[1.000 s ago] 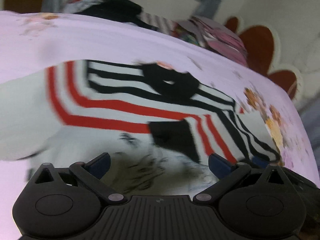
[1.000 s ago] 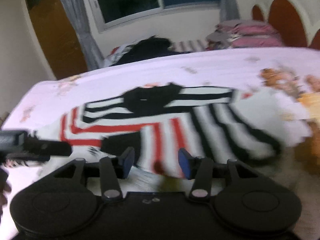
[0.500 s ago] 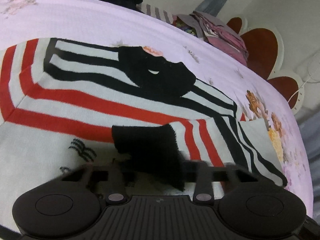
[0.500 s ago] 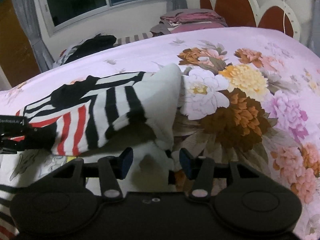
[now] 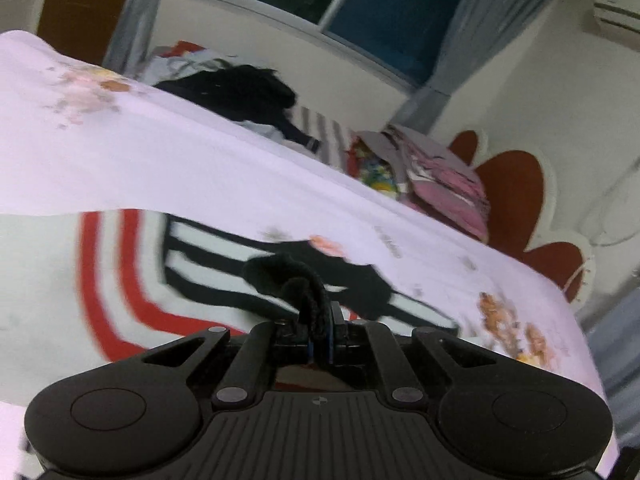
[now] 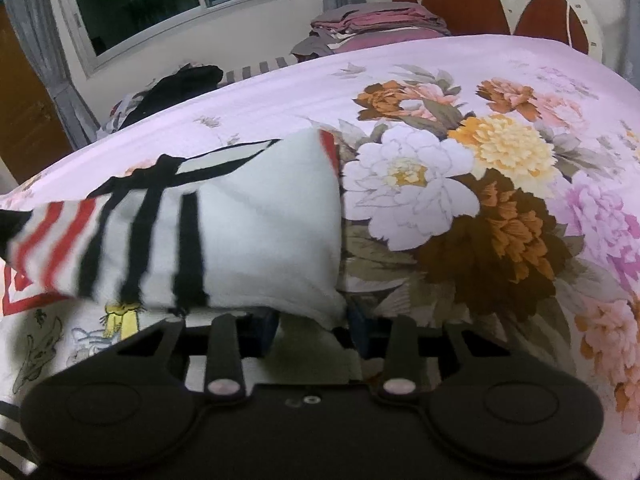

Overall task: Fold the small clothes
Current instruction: 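Fold the sleeve across the sweater body with the right gripper while the left gripper grasps the other cuff, then lay the folded sleeve on the body and open the right gripper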

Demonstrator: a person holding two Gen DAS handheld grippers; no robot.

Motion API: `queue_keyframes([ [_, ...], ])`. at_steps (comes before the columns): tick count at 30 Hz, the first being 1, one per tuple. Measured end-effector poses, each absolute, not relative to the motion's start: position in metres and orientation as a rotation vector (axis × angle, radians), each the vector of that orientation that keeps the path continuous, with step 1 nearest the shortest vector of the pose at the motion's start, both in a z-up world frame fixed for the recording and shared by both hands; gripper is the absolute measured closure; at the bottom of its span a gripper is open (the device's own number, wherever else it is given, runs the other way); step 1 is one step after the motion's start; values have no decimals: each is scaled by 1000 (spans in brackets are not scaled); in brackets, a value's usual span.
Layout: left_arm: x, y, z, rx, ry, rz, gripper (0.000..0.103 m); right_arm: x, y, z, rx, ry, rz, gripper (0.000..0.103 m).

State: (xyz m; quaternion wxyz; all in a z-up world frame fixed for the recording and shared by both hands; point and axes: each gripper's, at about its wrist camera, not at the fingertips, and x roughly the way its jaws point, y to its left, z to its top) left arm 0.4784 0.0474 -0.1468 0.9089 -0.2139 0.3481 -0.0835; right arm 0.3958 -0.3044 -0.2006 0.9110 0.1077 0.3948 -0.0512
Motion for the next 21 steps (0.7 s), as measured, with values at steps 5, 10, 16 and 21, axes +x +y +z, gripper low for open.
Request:
queue_keyframes([
  [5, 472, 68, -181, -433, 785, -100, 97, 396, -297, -202, 224, 820, -88, 65],
  [10, 474, 71, -213, -419, 850, -62, 97, 393, -301, -210, 218, 850, -109, 83],
  [16, 468, 75, -208, -384, 824, -69, 97, 388, -304, -207, 240, 851, -105, 89],
  [21, 468, 69, -215, -289, 852, -60, 97, 383, -308, -205, 251, 878, -81, 83],
])
